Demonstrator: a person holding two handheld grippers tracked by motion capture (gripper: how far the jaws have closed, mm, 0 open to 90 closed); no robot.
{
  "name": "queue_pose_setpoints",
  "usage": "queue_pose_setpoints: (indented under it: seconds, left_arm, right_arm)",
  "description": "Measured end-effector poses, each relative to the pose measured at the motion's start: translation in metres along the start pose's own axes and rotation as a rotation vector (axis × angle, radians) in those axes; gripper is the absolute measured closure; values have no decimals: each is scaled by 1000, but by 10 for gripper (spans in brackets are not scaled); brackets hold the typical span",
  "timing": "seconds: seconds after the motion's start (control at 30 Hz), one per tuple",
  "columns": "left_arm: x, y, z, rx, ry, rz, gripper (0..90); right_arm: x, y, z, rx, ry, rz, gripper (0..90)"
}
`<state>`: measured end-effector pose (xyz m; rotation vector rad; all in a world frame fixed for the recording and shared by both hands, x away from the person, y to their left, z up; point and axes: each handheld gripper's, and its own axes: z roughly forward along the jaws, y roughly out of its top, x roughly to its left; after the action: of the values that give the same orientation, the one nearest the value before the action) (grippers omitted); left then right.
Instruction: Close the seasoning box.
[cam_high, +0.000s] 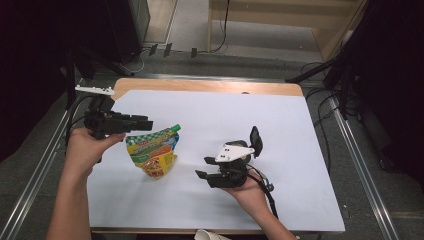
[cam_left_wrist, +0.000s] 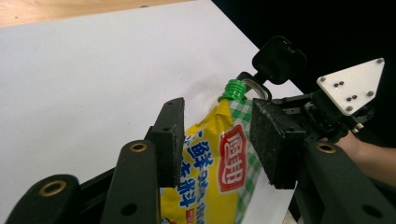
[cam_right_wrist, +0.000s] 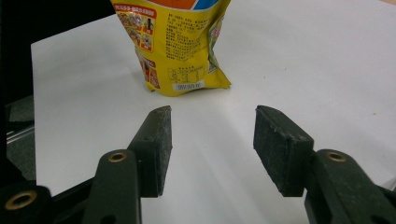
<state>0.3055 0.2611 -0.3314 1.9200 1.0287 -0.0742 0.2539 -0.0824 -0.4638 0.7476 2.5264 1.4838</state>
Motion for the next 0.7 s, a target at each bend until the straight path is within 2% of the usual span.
queue_pose_setpoints:
  seconds: [0.2,0.3,0.47,0.7]
  left_arm:
    - [8,-2,0,13,6,1,535]
    - [12,-4,2,21,38,3,497]
    - [22,-8,6,14,42,-23,485]
    - [27,-11,8,7,29,-33,459]
  right_arm:
    - [-1,3,-4,20,-7,14,494]
    - [-3,7,-10,21,-1,29,508]
    - [-8,11,-20,13,-3,62,537]
    - [-19,18,-39,-4,-13,94,584]
